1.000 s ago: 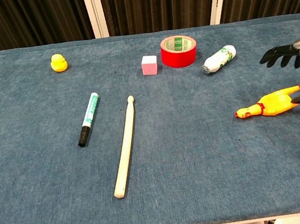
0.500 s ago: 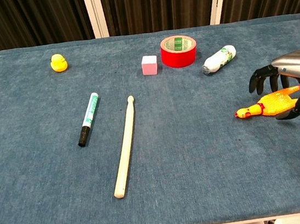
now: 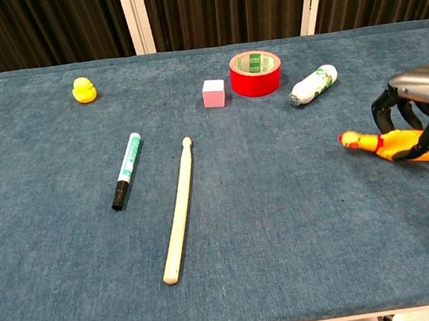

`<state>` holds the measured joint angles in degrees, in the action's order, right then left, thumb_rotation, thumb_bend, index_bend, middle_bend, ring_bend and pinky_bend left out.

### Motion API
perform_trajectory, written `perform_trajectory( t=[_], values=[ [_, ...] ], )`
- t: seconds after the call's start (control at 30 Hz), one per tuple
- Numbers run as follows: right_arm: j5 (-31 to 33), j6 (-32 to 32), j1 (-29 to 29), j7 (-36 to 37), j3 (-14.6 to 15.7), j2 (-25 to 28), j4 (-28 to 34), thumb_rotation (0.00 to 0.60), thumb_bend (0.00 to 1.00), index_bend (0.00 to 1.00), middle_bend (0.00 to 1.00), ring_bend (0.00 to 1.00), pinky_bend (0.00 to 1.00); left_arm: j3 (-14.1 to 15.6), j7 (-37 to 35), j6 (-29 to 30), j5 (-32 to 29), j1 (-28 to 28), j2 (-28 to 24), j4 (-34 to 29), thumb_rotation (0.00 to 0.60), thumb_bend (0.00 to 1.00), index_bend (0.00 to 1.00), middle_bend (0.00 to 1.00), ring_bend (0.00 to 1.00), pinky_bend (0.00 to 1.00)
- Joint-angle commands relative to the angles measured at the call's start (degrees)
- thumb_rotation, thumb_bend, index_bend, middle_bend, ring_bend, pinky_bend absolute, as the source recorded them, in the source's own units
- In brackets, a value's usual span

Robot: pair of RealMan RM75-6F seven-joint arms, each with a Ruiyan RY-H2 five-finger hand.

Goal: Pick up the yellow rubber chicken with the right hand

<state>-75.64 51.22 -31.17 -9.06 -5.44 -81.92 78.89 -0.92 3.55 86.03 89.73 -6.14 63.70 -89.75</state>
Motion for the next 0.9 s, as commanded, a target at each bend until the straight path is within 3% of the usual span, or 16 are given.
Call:
perform_trajectory(
  t=[0.03, 0.23, 0.47, 0.7, 0.9],
  values=[
    [-2.38, 3.11, 0.33, 4.05, -0.76, -0.11, -0.12, 0.600, 0.55, 0.72, 0.60, 0.71, 0.83, -0.05, -0.10, 0.03, -0.09, 0.03, -0.05, -0.01, 0.600, 0.29, 0.10, 0.00, 0.00, 0.10],
    [-6.91, 9.94, 1.06, 11.85, -2.28, 0.60, -0.33, 0.600, 0.55, 0.72, 0.60, 0.72, 0.83, -0.01, -0.09, -0.05, -0.07, 0.02, -0.05, -0.06, 0.600, 0.29, 0.10, 0.00, 0.00, 0.10],
    [-10.15, 20.02, 1.35, 19.26, -6.56, -0.05, -0.13, 0.600, 0.55, 0.72, 0.60, 0.72, 0.84, -0.04, -0.08, 0.01, -0.22, 0.11, -0.09, -0.16, 0.600, 0.29, 0.10, 0.00, 0.00, 0.10],
    [-11.35, 27.69, 1.04, 20.56, -9.97, -3.11, -0.50, 0.600, 0.55, 0.72, 0.60, 0.72, 0.85, -0.05, -0.13, -0.02, -0.27, 0.13, -0.12, -0.28, 0.600, 0.29, 0.10, 0.00, 0.00, 0.10],
    [-12.10, 29.18, 1.01, 20.61, -9.69, -3.39, 0.14, 0.600, 0.55, 0.72, 0.60, 0.72, 0.85, -0.11, -0.40, -0.01, -0.33, 0.13, -0.19, -0.26, 0.600, 0.29, 0.10, 0.00, 0.00, 0.10]
  ],
)
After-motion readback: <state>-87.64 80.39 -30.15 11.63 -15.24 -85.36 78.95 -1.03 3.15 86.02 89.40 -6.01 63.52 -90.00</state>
